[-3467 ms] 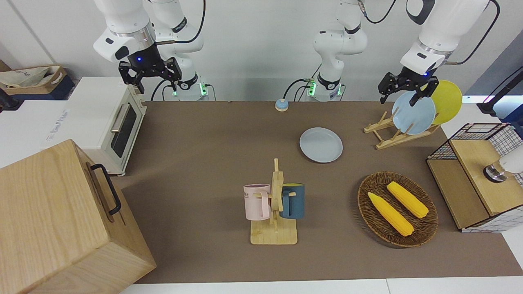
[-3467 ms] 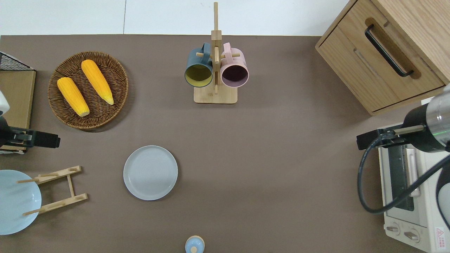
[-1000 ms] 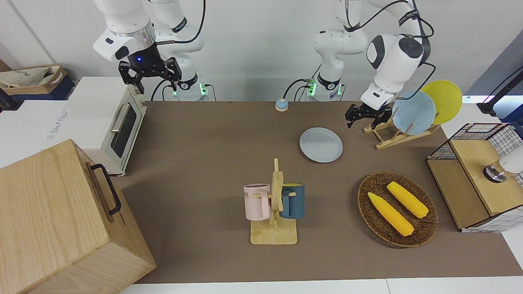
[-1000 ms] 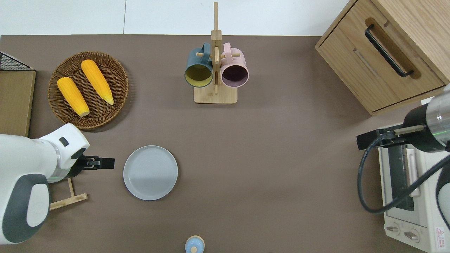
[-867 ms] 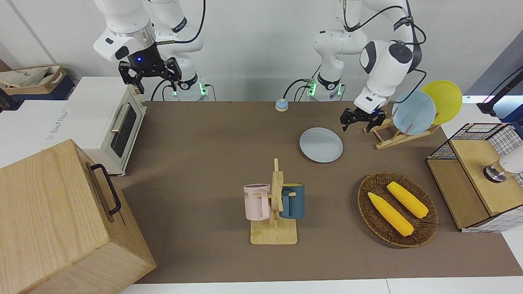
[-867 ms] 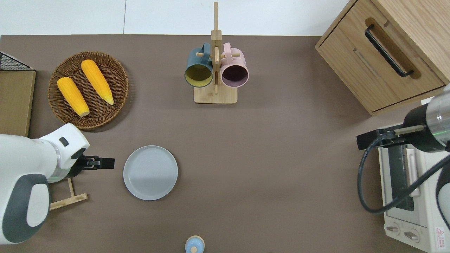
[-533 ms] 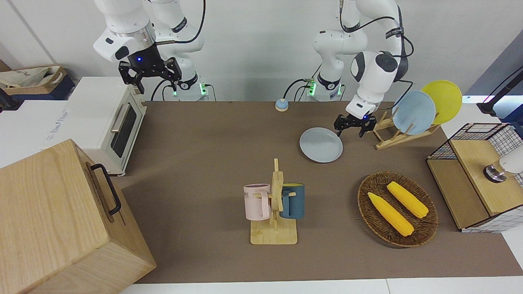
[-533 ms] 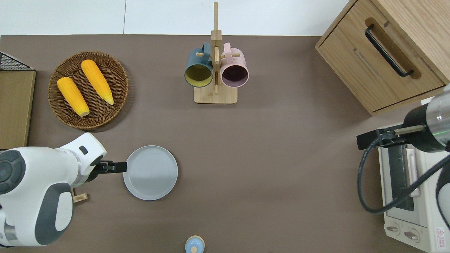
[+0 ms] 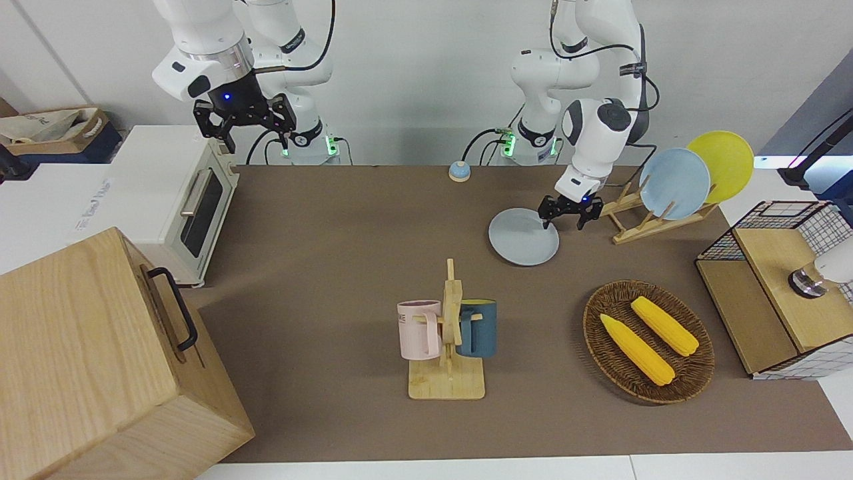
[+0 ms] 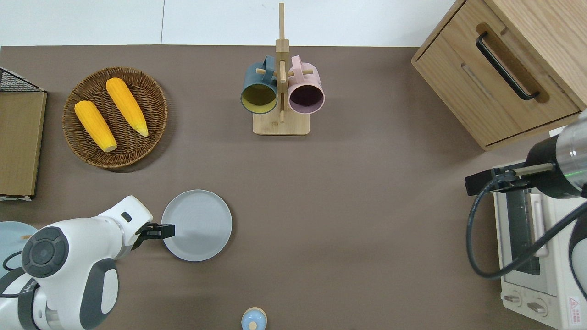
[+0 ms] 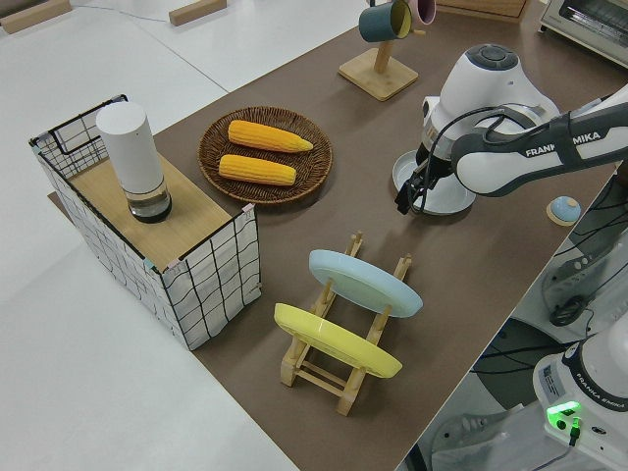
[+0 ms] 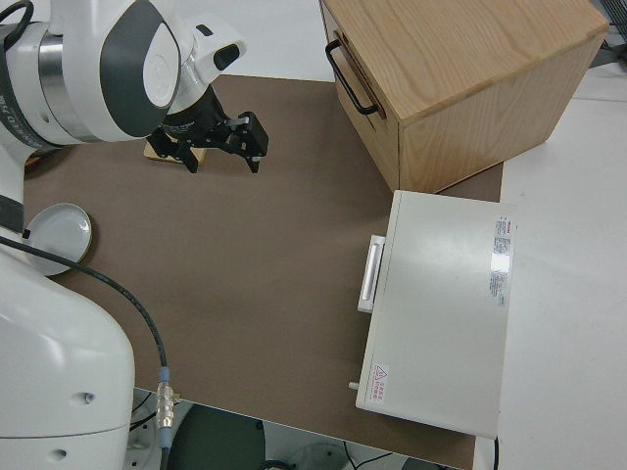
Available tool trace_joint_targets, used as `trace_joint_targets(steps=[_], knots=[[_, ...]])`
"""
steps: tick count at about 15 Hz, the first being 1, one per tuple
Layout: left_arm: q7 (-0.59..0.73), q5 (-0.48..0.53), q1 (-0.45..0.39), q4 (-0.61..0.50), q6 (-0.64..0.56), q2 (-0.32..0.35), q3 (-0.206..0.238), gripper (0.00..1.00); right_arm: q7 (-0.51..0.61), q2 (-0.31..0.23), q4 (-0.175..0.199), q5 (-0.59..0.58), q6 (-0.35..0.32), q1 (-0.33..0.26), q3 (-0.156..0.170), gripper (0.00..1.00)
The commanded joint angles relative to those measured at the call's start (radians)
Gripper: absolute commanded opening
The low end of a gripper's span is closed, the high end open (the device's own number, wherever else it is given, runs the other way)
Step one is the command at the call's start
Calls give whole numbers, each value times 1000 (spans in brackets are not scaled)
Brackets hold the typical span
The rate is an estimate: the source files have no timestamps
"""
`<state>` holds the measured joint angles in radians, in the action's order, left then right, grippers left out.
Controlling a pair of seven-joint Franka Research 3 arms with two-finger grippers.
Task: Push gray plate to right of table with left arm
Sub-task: 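Lower the left gripper against the gray plate's near edge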
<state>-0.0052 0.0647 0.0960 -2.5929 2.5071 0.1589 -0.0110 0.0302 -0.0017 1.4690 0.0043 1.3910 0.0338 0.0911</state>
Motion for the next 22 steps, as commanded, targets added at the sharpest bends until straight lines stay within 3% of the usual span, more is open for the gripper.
trace_joint_targets(steps=[1, 6, 10, 13, 15, 18, 22], knots=[[-80, 17, 53, -24, 79, -42, 5, 995, -3, -8, 1, 8, -12, -11, 6, 983], [-95, 15, 65, -30, 111, -73, 5, 971, -3, -8, 1, 8, -12, -11, 6, 983], [-82, 15, 57, -29, 108, -70, 5, 427, -3, -8, 1, 8, -12, -11, 4, 983], [-81, 15, 54, -29, 104, -67, 8, 182, -3, -8, 1, 8, -12, -11, 4, 983], [-81, 15, 54, -27, 102, -65, 8, 71, -3, -8, 1, 8, -12, -11, 6, 983], [-81, 17, 54, -26, 104, -67, 8, 0, -1, -8, -1, 8, -12, -11, 4, 983], [-94, 24, 62, -23, 107, -73, 8, 0, -3, -8, 1, 8, -12, -11, 6, 983]])
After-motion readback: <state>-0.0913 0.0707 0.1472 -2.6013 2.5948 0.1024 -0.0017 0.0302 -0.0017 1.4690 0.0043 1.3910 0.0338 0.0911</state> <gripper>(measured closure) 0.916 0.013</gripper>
